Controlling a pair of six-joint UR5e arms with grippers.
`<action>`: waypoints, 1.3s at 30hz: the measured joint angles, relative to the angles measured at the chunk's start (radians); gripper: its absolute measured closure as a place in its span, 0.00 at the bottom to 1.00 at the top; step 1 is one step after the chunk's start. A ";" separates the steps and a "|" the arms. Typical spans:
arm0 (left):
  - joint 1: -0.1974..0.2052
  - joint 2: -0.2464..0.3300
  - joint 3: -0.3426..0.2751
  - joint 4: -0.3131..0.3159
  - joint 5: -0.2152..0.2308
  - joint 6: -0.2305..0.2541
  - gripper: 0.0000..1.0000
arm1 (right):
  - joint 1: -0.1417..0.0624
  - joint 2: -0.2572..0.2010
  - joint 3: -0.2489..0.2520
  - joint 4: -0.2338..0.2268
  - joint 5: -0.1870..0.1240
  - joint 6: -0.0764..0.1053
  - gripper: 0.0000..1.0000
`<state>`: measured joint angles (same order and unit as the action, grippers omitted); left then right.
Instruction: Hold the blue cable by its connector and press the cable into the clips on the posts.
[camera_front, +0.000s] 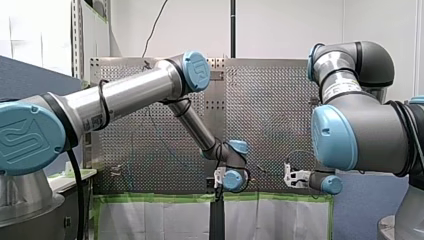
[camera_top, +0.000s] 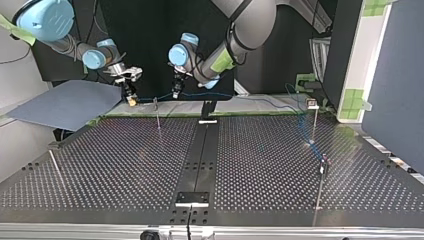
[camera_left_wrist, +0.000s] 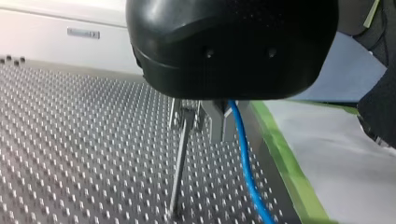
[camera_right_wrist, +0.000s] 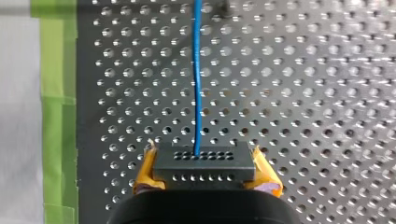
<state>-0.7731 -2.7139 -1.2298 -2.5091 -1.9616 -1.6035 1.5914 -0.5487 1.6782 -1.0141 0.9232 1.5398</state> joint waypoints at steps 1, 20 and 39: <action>-0.005 0.005 -0.008 0.006 -0.001 0.003 1.00 | -0.001 -0.004 0.008 -0.008 0.000 0.005 1.00; -0.114 0.023 -0.111 0.034 -0.074 -0.021 1.00 | -0.014 -0.048 0.159 -0.104 -0.049 0.022 1.00; -0.027 0.101 -0.242 0.131 -0.052 -0.095 1.00 | -0.034 -0.145 0.202 -0.173 -0.059 0.084 1.00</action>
<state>-0.7996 -2.6129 -1.4718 -2.3782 -2.0139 -1.6982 1.5575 -0.6937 1.8799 -1.1873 0.8640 1.6238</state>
